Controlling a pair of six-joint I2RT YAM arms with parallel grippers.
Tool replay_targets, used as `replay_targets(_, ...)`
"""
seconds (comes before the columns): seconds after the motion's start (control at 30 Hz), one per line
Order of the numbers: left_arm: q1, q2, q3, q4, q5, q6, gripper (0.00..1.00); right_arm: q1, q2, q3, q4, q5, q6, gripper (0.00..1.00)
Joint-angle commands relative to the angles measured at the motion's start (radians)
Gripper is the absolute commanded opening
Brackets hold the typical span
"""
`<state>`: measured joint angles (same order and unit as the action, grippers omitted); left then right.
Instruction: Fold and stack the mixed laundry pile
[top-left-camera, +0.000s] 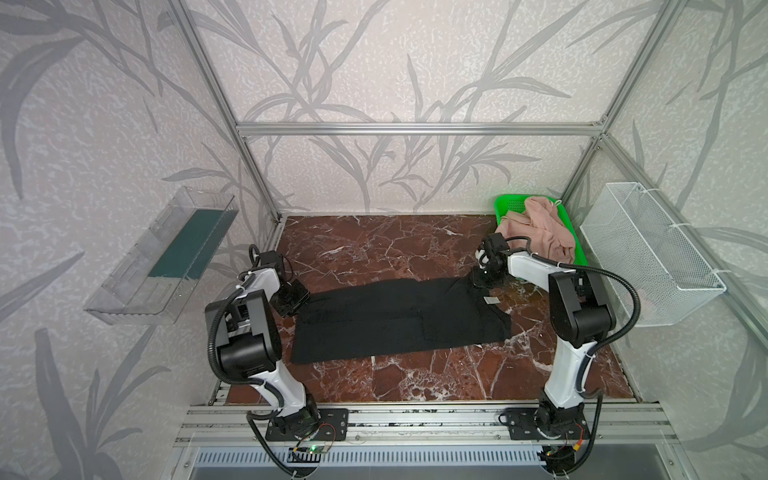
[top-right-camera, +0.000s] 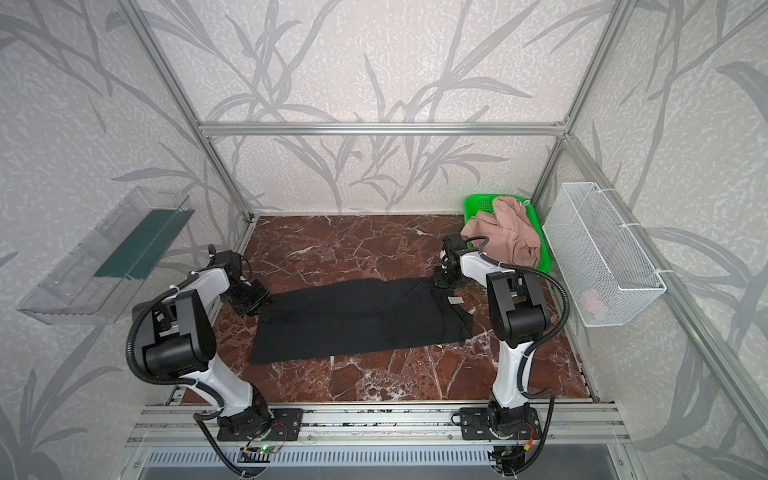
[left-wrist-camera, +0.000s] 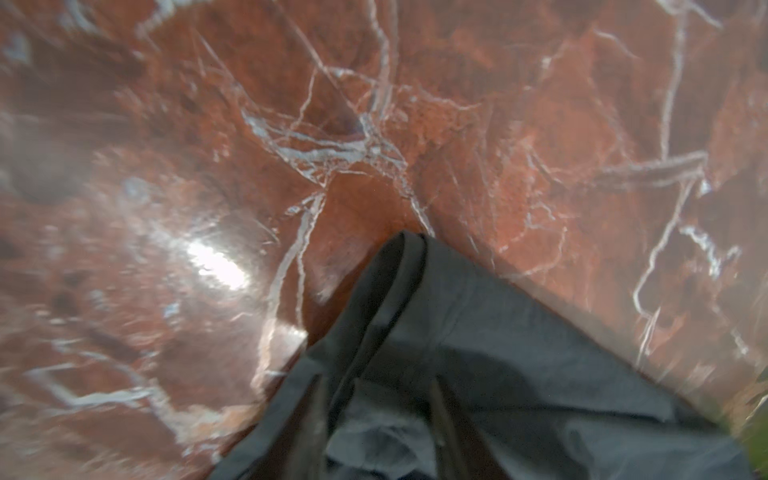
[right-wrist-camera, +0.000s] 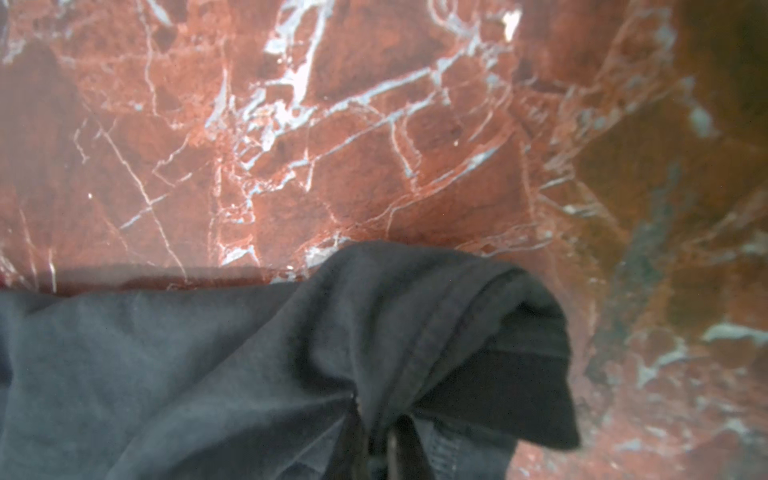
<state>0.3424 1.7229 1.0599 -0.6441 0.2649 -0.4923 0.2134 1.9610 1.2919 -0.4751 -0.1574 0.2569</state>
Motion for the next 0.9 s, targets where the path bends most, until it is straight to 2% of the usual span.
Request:
replay_targets(0.0,0.003,0.0,-0.02,0.026,0.04,-0.018,0.29,-0.011,0.001,0.041,-0.022,0.024,-0.035,0.07)
replay_targets(0.07,0.002,-0.016,-0.037,0.032,0.039,-0.019,0.22,-0.015,-0.001,0.054,-0.035,0.037,-0.046,0.05)
replay_targets(0.2,0.003,-0.043,-0.046,0.032,0.041,-0.02,0.0,-0.019,-0.004,0.087,-0.057,0.066,-0.07,0.03)
replay_targets(0.43,0.003,-0.061,-0.006,0.061,0.095,0.002,0.0,-0.026,0.01,0.149,-0.099,0.115,-0.089,0.02)
replay_targets(0.7,0.003,-0.067,0.093,0.05,0.085,0.075,0.0,-0.034,0.02,0.141,-0.105,0.116,-0.082,0.01)
replay_targets(0.87,-0.006,-0.066,0.157,0.052,0.138,0.129,0.0,-0.034,0.023,0.129,-0.106,0.103,-0.082,0.01)
